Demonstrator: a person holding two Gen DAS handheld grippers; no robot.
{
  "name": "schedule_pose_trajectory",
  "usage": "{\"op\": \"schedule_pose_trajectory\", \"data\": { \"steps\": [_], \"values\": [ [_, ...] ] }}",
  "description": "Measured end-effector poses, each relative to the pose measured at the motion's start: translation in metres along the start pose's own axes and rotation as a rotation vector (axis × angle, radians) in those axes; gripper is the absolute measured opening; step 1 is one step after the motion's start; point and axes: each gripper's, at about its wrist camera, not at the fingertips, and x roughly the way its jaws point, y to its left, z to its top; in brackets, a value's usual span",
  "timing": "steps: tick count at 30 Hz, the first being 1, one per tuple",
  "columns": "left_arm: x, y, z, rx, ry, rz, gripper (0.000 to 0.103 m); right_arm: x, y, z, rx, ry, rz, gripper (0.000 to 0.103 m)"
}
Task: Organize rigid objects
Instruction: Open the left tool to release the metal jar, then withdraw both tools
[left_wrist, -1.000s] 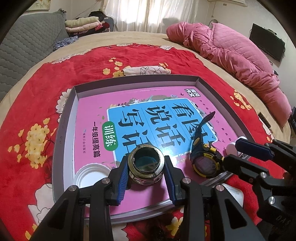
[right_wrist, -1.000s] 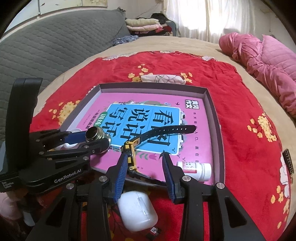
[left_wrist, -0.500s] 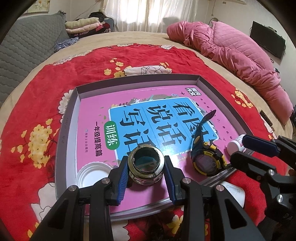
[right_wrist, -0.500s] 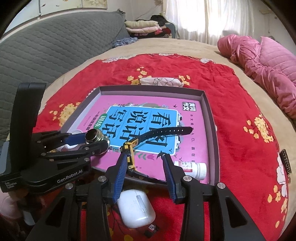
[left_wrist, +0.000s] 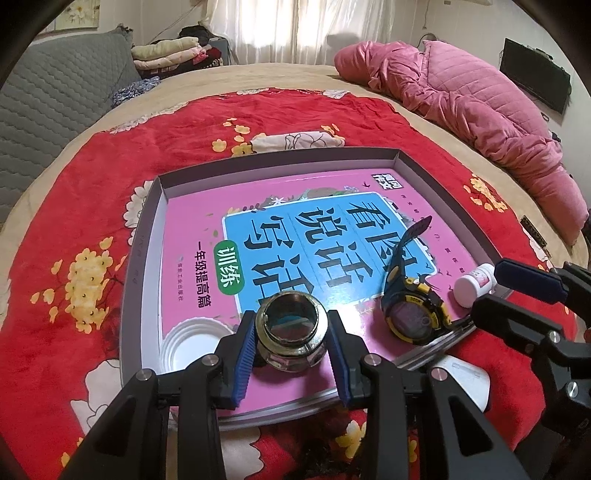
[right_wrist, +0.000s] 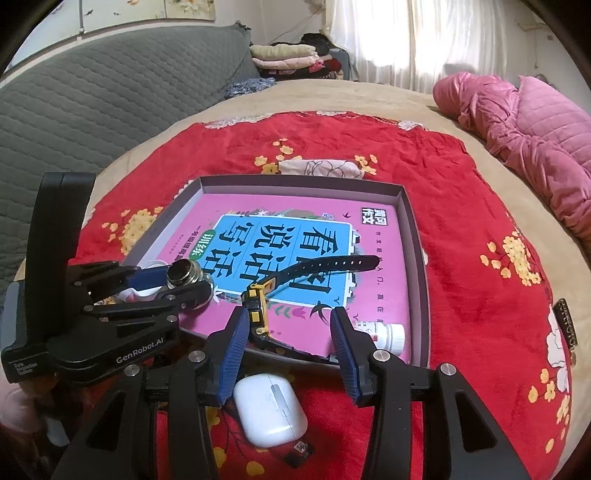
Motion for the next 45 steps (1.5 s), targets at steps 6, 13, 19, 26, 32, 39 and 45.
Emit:
{"op": "schedule_pose_trajectory", "data": {
  "steps": [6,13,19,26,32,39,45],
  "values": [
    [-0.004,0.001,0.0,-0.009,-0.009,-0.001,0.037,-0.001,0.001,0.0,-0.002,0.0,0.003,0.048],
    [-0.007,0.001,-0.002,-0.019,-0.012,-0.015,0.037,-0.002,0.002,0.0,-0.003,0.0,0.005,0.049],
    [-0.014,0.0,-0.002,-0.023,-0.032,-0.014,0.039,-0.005,0.002,0.0,-0.003,-0.003,0.003,0.049],
    [-0.024,0.001,-0.004,-0.032,-0.052,-0.014,0.047,-0.01,0.001,0.0,-0.001,-0.011,0.001,0.049],
    [-0.033,0.0,-0.006,-0.032,-0.066,-0.002,0.056,-0.017,0.003,-0.002,-0.008,-0.018,-0.001,0.05],
    [-0.044,0.0,-0.01,-0.031,-0.077,0.005,0.056,-0.025,0.006,-0.001,-0.019,-0.031,-0.003,0.05],
    [-0.057,0.002,-0.012,-0.043,-0.099,0.012,0.056,-0.038,0.006,-0.001,-0.024,-0.053,-0.005,0.065]
  ]
}}
